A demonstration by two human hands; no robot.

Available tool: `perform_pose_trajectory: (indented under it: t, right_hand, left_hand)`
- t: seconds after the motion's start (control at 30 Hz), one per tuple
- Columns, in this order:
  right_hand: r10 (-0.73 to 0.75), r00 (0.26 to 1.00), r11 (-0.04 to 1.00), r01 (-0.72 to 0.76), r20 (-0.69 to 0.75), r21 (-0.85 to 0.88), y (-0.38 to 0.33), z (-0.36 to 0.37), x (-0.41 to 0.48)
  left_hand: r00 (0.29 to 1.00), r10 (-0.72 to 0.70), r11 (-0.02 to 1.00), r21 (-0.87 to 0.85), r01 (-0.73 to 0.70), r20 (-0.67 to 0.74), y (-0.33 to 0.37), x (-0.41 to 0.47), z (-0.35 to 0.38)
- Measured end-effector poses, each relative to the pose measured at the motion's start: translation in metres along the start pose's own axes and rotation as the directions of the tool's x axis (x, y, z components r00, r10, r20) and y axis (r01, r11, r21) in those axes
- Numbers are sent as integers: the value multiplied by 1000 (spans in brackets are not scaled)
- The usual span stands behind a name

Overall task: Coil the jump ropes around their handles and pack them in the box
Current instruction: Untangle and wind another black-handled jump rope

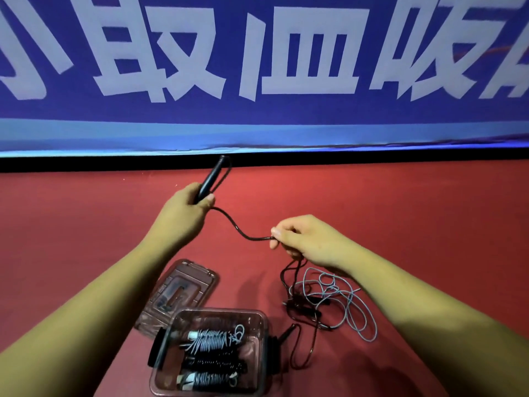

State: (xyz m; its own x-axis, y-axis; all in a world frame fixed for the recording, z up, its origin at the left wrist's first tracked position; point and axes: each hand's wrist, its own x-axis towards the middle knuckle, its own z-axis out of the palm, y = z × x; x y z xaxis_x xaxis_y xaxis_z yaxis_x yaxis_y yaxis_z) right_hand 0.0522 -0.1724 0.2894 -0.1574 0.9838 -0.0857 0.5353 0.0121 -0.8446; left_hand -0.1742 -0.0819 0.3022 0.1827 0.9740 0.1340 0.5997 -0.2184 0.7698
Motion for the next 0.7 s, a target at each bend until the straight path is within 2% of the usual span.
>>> perform_pose_trajectory:
  t: [0.03, 0.07, 0.1, 0.17, 0.2, 0.3, 0.4, 0.5, 0.63, 0.7]
  right_hand:
    - [-37, 999, 999, 37, -14, 1, -6, -1, 0]
    - [-68, 997, 998, 68, -28, -7, -10, -1, 0]
    - [-91, 995, 996, 90, -47, -16, -14, 0, 0]
    - [-119, 988, 993, 116, -97, -37, -19, 2, -1]
    - [-133, 984, 991, 129, -119, -40, -21, 2, -2]
    - [-133, 973, 991, 132, -187, -15, -23, 0, -3]
    - [-82, 949, 993, 105, -304, 60, -15, 0, 1]
    - [-47, 949, 987, 92, -312, 133, -4, -1, 5]
    - [-92, 949, 996, 95, -300, -5, 3, -7, 5]
    - [-84, 973, 992, 63, -214, -106, 11, -12, 3]
  left_hand:
    - [999, 39, 999, 37, -40, 9, 4, -4, 3]
    - [997, 71, 997, 2, -72, 31, 12, -10, 5]
    - [993, 86, 990, -123, -76, 79, 19, -16, 9]
    - [962, 95, 921, -388, 12, 257, 29, -30, 18]
    - [938, 114, 913, -408, 32, 328, 33, -35, 22]
    - [881, 164, 954, -298, -27, 443, 28, -37, 29]
    - [849, 155, 906, -415, 81, 505, 29, -37, 33]
    - [799, 130, 754, -582, 305, 587, 37, -43, 44]
    - [804, -2, 446, -719, 533, 595, 43, -38, 47]
    - [823, -66, 274, -782, 559, 565, 43, -32, 41]
